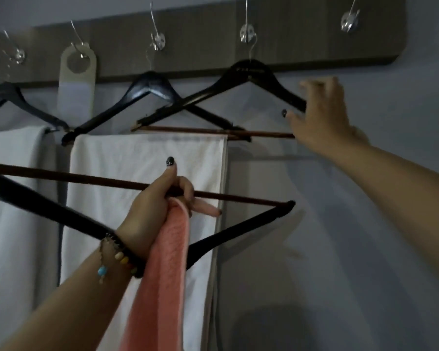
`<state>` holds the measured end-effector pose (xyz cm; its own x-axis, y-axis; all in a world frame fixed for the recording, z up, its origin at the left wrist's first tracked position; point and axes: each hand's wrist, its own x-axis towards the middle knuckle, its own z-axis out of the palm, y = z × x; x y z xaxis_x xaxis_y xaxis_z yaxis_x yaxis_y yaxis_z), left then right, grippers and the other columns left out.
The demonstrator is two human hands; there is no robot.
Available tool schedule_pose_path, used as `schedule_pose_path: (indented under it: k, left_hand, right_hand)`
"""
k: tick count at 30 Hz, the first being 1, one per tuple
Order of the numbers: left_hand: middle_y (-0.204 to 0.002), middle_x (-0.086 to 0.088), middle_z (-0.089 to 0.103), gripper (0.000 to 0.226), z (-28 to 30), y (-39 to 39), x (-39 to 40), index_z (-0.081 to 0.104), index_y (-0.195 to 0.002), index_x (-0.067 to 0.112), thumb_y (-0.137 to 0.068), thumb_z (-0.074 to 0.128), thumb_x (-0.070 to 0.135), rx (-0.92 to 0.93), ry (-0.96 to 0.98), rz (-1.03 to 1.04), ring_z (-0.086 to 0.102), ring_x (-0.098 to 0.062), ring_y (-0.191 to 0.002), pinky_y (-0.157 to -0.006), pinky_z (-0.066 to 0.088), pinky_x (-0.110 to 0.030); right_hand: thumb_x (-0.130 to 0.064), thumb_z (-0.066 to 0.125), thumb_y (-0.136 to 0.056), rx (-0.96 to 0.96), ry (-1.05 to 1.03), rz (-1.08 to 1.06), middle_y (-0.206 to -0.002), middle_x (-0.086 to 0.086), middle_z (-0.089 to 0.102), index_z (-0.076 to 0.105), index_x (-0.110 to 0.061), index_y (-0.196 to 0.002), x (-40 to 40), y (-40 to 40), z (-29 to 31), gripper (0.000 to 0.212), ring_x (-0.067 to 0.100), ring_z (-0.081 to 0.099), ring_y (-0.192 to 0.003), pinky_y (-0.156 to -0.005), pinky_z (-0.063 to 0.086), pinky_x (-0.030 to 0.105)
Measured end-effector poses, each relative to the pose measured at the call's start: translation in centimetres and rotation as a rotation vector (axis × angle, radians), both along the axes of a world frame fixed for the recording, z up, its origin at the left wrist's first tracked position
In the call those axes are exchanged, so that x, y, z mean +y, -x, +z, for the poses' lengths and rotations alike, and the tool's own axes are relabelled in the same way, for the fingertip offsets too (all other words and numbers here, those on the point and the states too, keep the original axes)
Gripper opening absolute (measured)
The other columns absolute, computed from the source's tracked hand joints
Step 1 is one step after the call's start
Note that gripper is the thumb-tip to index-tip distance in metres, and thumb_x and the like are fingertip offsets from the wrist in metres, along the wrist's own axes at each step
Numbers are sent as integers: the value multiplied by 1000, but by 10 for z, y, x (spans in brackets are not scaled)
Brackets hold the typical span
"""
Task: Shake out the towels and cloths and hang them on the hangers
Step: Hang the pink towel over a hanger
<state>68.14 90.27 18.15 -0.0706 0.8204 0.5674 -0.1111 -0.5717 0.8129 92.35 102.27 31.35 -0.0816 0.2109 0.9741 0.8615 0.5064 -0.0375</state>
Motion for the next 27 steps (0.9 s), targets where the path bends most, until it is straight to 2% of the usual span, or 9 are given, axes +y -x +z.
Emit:
schedule_pose_path:
  k: [2, 4, 6, 9, 12, 14, 19, 23, 27]
  left_hand:
    - [-70, -28, 68, 62, -12, -8, 3, 52, -50, 14, -97, 33, 48, -52, 33, -47, 26, -10, -29, -34, 19, -18]
    - [-66, -28, 67, 63, -23, -17, 2, 52, -50, 12, -98, 32, 47, -87, 80, -118, 26, -10, -26, -31, 22, -14]
    - [-62, -30, 65, 63, -34, -30, -3, 50, -51, 8, -99, 31, 46, -105, 126, -202, 28, -10, -23, -29, 26, -12]
    - [-53, -30, 60, 64, -51, -50, -11, 44, -54, 1, -101, 29, 42, -139, 186, -276, 42, -14, -22, -30, 33, -9]
    - [-58, -29, 64, 68, -75, -67, -18, 55, -53, 6, -102, 26, 44, 56, 232, -273, 41, -11, -25, -31, 34, -12]
    - [-55, -25, 64, 64, -96, -79, -26, 56, -61, 0, -102, 25, 38, 129, 273, -254, 47, -10, -27, -35, 37, -10]
    - [-62, -20, 69, 53, -158, -105, -48, 72, -74, 4, -92, 44, 44, 264, 372, -264, 69, -29, -59, -77, 47, -27]
    - [-76, -22, 71, 45, -219, -129, -65, 74, -71, 8, -98, 46, 30, 336, 498, -170, 71, -27, -64, -80, 53, -24]
    - [-76, -16, 74, 35, -272, -135, -84, 73, -82, 5, -97, 52, 27, 494, 621, -168, 73, -27, -73, -84, 53, -29]
  right_hand:
    - [-25, 60, -91, -40, -84, 101, -132, 18, 42, 49, -6, -128, -18, 2, -25, 43, 33, 42, -121, -94, 38, 38]
    - [-22, 61, -91, -93, 22, 275, -115, 12, 56, 60, -7, -111, -39, 3, -57, 25, 24, 54, -105, -83, 39, 26]
    - [-27, 61, -91, -186, 332, 339, -97, 3, 63, 66, -10, -97, -55, 1, -95, 19, 18, 58, -90, -74, 41, 23]
    - [-52, 52, -90, -345, 878, 250, -87, 10, 67, 65, -7, -86, -59, -10, -151, 47, 25, 63, -81, -73, 49, 34]
    - [-62, 50, -87, -139, 1338, 358, -88, 0, 74, 70, -11, -90, -63, -34, -206, 54, 22, 70, -81, -76, 56, 35]
    - [-61, 52, -86, -74, 1465, 429, -88, -4, 76, 72, -17, -97, -71, -53, -242, 49, 22, 70, -88, -84, 55, 38]
    - [-56, 71, -63, 160, 1796, 521, -104, 13, 69, 72, -10, -100, -105, -91, -331, 59, 33, 68, -95, -88, 55, 52]
    - [-60, 69, -60, 161, 2061, 411, -111, 11, 68, 69, -15, -108, -138, -118, -404, 66, 32, 67, -103, -87, 55, 50]
    - [-61, 63, -71, 296, 2374, 353, -112, 16, 68, 61, -9, -116, -185, -130, -469, 69, 38, 69, -94, -77, 57, 46]
